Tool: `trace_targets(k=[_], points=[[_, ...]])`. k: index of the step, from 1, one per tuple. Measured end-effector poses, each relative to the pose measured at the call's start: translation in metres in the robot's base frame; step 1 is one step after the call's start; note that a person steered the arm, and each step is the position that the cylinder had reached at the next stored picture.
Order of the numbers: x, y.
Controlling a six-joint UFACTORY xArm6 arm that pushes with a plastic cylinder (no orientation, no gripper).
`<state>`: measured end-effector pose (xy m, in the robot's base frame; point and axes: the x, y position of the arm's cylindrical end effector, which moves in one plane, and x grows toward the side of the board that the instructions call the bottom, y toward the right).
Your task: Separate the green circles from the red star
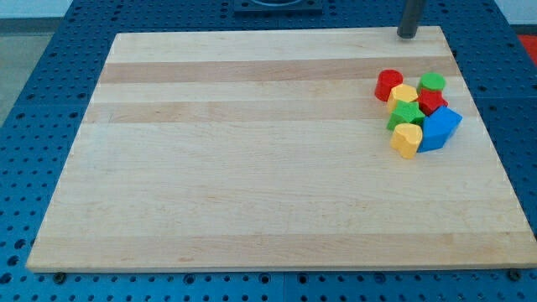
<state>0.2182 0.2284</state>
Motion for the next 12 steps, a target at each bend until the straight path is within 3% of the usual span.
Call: trace_targets(k=[2,5,9,12], points=[[0.040,0.036],[0.065,0.036],[0.150,0.035],[0.145,0.019]])
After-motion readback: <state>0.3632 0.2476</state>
